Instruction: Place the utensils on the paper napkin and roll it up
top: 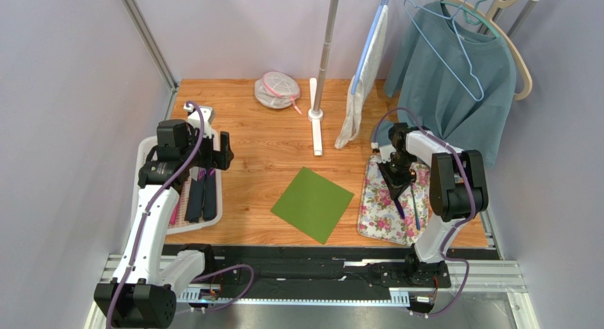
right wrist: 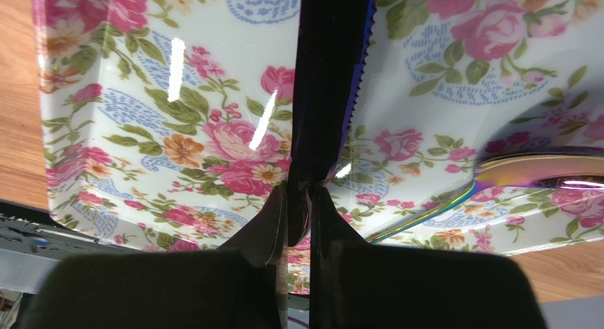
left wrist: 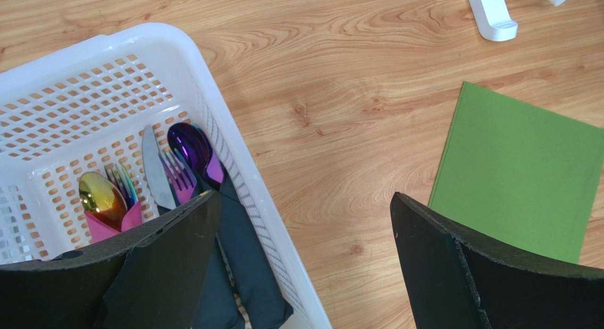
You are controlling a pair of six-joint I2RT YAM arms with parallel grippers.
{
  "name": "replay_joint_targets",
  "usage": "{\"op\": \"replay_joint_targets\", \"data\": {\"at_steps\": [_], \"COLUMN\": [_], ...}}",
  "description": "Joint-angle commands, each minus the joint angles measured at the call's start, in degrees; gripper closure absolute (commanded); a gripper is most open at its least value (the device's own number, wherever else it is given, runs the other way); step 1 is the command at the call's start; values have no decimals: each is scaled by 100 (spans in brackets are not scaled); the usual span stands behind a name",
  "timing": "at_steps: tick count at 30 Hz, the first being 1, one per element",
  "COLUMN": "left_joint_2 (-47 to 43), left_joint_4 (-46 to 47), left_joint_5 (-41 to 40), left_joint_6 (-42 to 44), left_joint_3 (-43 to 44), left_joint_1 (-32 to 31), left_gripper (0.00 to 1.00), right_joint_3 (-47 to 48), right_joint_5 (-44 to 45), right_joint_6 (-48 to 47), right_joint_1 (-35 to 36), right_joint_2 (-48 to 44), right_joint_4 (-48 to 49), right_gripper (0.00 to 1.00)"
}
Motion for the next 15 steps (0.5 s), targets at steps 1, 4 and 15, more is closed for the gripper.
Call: {"op": "replay_joint_targets", "data": {"at_steps": [1,4,15], "left_joint_2": [-75,-145,-172], "left_joint_4": [222,310,433], "left_joint_5": [184,237,483], "left_joint_6": [8,61,-289], "left_joint_3": [126,82,-14], "left_joint_1": [34,34,42], "left_gripper": [1,1,1], "right_joint_3": [240,257,152], "right_joint_5": [-443,-548,-1304], "right_joint_6": [184,385,1361], "right_joint_1": [-36,-44,43], "right_joint_2": [-488,-857,-1438], "right_joint_4": [-34,-157,-579], "right_gripper": [100,100,100]}}
